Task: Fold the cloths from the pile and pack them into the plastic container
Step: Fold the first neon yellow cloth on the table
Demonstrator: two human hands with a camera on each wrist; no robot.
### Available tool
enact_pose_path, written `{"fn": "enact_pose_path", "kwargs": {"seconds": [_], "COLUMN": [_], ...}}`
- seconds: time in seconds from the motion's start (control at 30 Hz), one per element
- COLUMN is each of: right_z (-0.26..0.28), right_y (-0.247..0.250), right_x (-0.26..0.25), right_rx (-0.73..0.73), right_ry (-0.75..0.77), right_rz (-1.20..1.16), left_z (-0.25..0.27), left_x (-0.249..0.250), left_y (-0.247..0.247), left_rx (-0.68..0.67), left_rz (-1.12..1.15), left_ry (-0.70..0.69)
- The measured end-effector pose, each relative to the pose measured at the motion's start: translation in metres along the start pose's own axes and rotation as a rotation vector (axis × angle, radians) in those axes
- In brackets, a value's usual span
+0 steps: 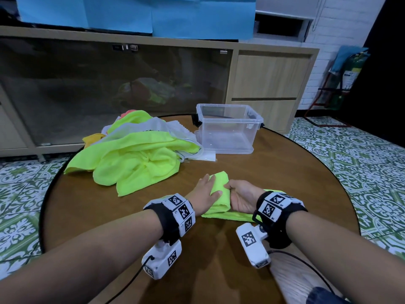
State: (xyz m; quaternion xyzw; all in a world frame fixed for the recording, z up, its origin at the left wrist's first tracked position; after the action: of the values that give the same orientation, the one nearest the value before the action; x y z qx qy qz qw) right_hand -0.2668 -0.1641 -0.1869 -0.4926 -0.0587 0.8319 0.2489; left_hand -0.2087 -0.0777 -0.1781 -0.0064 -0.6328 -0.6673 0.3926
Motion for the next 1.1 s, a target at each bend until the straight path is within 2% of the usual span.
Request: {"fn": "enact_pose_path", "kwargs": {"seconds": [0.07,0.13,0.2,0.33,0.43,0.5,0.57,0.63,0.73,0.93,1.1], "right_z": [-0.002,0.0,0.006,0.026,0.044,0.052,0.056,0.057,0.053,0.052,0.06], "right_y": [0.0,0.003,0.012,0.031,0.042,0.052,0.06,0.068,0.082,0.093,0.103], "right_x": [0.001,-0.003,-0.015,-0.043,-0.048,-0.039,-0.017,0.006,0.021,0.018,0.016], "right_rx": [0.015,0.094,0.249,0.507,0.568,0.514,0.401,0.332,0.349,0.364,0.422], "right_ry": [-0.033,-0.026,0.068,0.282,0.182,0.054,-0.073,-0.138,-0.147,-0.184,-0.237], "right_rz": [0.051,0.178,0.462,1.191,1.512,1.58,1.6,1.639,1.677,1.69,1.703], "left_z": [0.002,0.002,0.002,0.002,-0.002,-0.006,-0.011,-0.016,-0.023,-0.023,-0.041], "left_x": [0.0,0.001,0.003,0.007,0.014,0.022,0.031,0.036,0.036,0.024,0.028], "left_y": [-0.003,-0.004,-0.005,-0.007,-0.007,-0.009,-0.015,-0.023,-0.031,-0.028,-0.031], "left_rx": [-0.024,-0.036,-0.055,-0.08,-0.044,-0.031,-0.045,-0.077,-0.108,-0.146,-0.11], "left_rz": [-0.053,-0.085,-0.114,-0.254,-0.387,-0.445,-0.499,-0.546,-0.6,-0.632,-0.555], "left_ry": [0.015,0.016,0.014,0.007,-0.012,-0.054,-0.089,-0.078,-0.039,0.047,0.15]}}
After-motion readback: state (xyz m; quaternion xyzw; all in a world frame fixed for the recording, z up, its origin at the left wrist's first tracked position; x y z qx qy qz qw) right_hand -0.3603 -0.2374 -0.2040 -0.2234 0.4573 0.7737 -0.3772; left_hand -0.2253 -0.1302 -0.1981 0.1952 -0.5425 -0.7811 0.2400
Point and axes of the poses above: each hand's wrist, its own z-axis away from the middle knuckle, its own y-axis out of the back of the hand, x = y × z, the point moved 5 cm from there along -z, towards the middle knuckle, and after that the axes turned 3 degrees about -z, right-handed, at the moved point
